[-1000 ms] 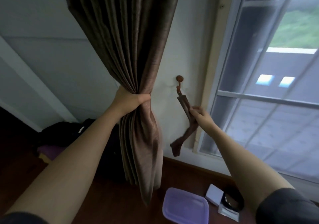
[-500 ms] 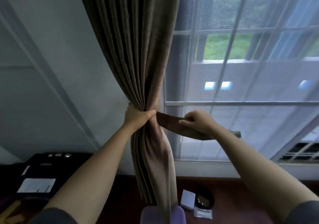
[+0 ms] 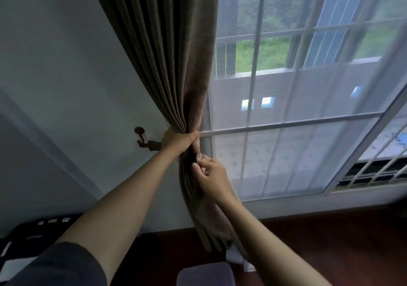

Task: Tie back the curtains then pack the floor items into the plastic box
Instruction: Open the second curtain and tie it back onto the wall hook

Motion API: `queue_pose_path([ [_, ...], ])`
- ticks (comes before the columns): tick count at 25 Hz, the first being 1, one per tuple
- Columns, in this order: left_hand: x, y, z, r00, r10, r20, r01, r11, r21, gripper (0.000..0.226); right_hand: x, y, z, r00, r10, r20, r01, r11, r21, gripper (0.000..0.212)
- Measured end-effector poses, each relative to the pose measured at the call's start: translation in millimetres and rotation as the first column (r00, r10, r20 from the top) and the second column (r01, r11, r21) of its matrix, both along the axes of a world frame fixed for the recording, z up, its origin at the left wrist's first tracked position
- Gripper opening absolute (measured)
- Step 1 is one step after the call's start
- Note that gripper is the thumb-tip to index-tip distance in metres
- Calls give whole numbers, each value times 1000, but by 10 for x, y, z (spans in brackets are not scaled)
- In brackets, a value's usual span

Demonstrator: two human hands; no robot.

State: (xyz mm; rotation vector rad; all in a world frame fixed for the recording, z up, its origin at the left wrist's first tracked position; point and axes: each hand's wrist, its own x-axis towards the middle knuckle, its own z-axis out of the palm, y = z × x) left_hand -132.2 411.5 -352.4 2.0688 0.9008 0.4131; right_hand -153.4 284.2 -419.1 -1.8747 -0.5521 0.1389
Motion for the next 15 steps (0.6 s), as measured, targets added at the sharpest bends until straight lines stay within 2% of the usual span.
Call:
queue_pose_path([
  [2, 30, 29, 4, 999, -18, -36, 17, 999, -33, 60, -21, 127, -57, 977, -16, -214, 52, 985, 165, 26],
  [4, 49, 56, 15, 998, -60, -32, 56, 992, -109, 60, 22, 200, -119, 942, 24, -335, 77, 955, 286, 29],
  [7, 61, 82, 45, 992, -129, -4, 125, 968, -218, 55, 42, 238, -155, 924, -31, -382, 151, 945, 290, 22],
  [8, 59, 91, 55, 989, -150, -15, 142, 960, -240, 56, 40, 249, -150, 907, -31, -420, 169, 940, 296, 27],
  [10, 40, 105, 78, 979, -196, -56, 174, 947, -269, 65, 66, 284, -145, 883, -30, -469, 169, 951, 258, 48],
  [12, 10, 121, 105, 965, -251, -74, 217, 926, -308, 66, 139, 314, -121, 925, -91, -369, 135, 986, 96, 64],
  [14, -41, 117, 138, 948, -315, -51, 278, 895, -348, 60, 184, 376, -72, 958, -139, -251, 122, 989, -79, 66],
  [15, -66, 103, 159, 939, -342, -35, 307, 881, -360, 56, 191, 414, -53, 964, -154, -218, 132, 985, -113, 64],
])
